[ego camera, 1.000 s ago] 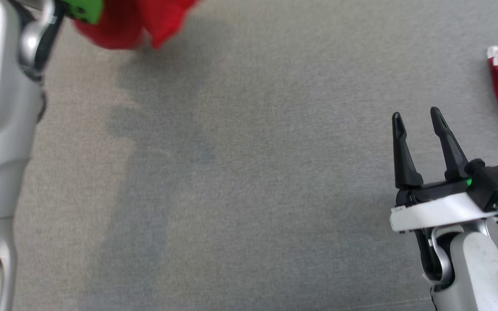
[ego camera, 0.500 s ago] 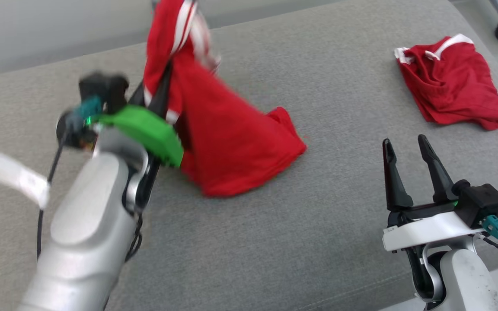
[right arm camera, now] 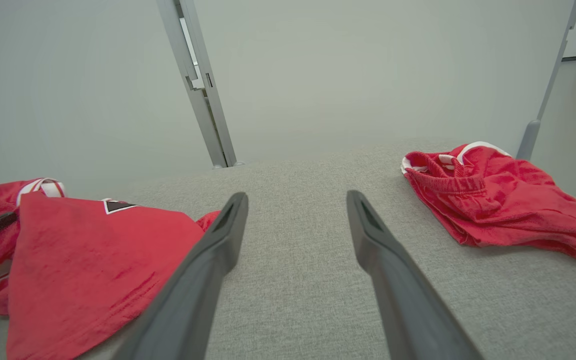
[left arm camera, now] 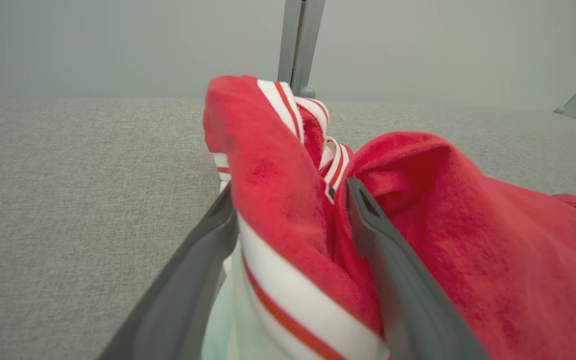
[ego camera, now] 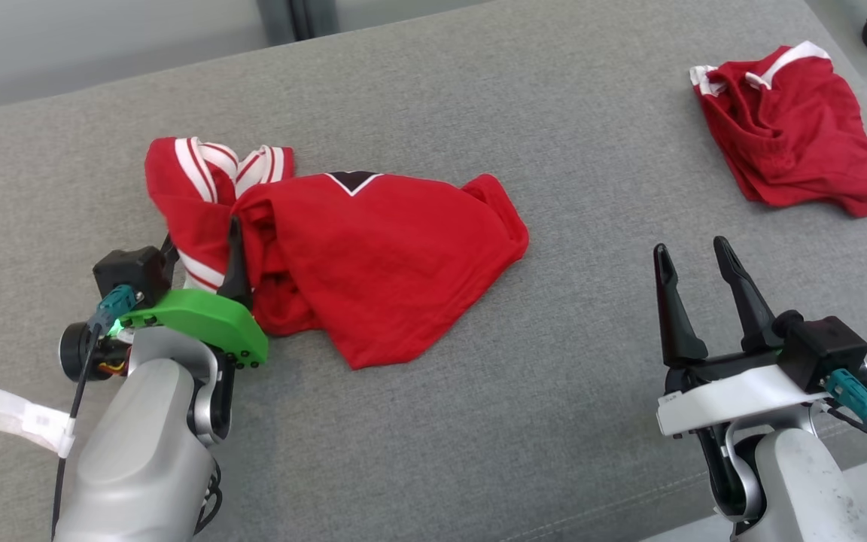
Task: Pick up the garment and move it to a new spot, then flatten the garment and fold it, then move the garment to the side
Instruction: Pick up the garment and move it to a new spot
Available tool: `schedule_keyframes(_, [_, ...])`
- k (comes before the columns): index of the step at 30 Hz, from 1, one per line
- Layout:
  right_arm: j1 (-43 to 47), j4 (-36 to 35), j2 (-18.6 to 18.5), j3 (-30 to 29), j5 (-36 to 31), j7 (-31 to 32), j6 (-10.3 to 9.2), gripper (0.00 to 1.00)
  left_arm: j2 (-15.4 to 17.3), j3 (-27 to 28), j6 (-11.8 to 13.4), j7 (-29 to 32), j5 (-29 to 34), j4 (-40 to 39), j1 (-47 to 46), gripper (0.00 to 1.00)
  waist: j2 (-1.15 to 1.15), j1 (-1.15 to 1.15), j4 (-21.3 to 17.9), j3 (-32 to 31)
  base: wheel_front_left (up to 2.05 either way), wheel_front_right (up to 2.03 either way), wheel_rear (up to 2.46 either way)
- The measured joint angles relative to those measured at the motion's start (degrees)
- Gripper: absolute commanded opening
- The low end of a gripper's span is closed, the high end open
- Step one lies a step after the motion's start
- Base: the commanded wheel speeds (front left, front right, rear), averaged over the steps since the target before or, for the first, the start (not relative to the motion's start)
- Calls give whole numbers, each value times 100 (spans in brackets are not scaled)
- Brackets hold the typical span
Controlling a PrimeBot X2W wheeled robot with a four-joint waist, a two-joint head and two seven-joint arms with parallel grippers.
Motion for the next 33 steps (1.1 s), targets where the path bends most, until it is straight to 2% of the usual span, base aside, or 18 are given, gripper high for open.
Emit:
schedule_keyframes(6, [-20, 100, 0, -60, -38, -18, 0, 100, 18, 78, -176, -33, 181, -383, -26, 100, 0, 0, 177, -187, 0, 0, 0])
schedule_keyframes(10, [62, 176, 0, -124, -102, -18, 0, 100, 44, 175, -244, -42, 352, -815, 428, 100, 0, 0, 300, -411, 0, 0, 0])
schedule_keyframes(16, [229, 287, -2, -81, -135, -16, 0, 100, -31, 499, -214, -42, 454, -1602, 1358, 100, 0, 0, 502, -773, 0, 0, 0])
schedule_keyframes(24, [592, 482, -1, 20, -131, -43, 0, 100, -381, 942, -116, -42, 800, -2497, 2761, 100, 0, 0, 840, -1184, 0, 0, 0])
schedule_keyframes(27, [644, 482, -2, 151, -52, -52, 0, 100, -482, 1137, 8, -43, 946, -2752, 3045, 100, 0, 0, 928, -1283, 0, 0, 0])
schedule_keyframes(33, [669, 579, 3, 361, 88, -69, 0, 100, -637, 1224, 20, -42, 1163, -2913, 3355, 100, 0, 0, 1024, -1381, 0, 0, 0])
